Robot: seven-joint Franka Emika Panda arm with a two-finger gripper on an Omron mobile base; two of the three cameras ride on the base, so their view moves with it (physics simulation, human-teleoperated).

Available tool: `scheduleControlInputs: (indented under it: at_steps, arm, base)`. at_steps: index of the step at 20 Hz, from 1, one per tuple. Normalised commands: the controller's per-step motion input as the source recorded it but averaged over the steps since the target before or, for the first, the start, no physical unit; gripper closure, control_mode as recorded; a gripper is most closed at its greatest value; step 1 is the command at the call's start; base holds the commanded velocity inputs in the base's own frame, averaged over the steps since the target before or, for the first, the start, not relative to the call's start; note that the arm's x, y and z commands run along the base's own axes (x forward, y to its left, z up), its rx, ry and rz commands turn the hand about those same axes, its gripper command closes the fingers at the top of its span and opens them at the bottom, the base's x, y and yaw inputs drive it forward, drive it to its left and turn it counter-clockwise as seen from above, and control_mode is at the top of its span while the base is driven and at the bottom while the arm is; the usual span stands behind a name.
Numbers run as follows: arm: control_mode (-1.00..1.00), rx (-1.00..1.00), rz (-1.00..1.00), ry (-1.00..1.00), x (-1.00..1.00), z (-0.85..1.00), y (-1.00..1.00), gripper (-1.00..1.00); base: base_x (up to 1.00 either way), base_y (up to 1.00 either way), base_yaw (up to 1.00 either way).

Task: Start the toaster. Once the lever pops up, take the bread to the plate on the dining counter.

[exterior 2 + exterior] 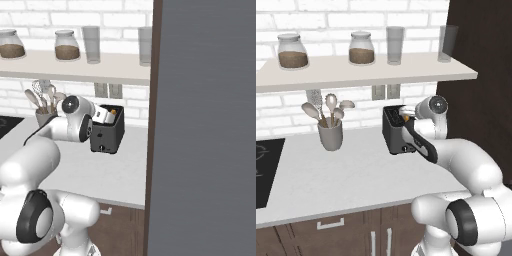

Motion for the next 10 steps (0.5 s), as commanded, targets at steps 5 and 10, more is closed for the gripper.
scheduleControlInputs:
  at_steps: [5, 10]
  arm:
    - [-1.00, -0.01, 0.10, 0.06, -0.01, 0.00, 0.00, -1.00]
    - [-1.00, -0.03, 0.06, 0.12, 0.09, 0.00, 0.00, -1.00]
  base:
    - [0.00, 0.00, 0.00]
    - [0.00, 0.00, 0.00]
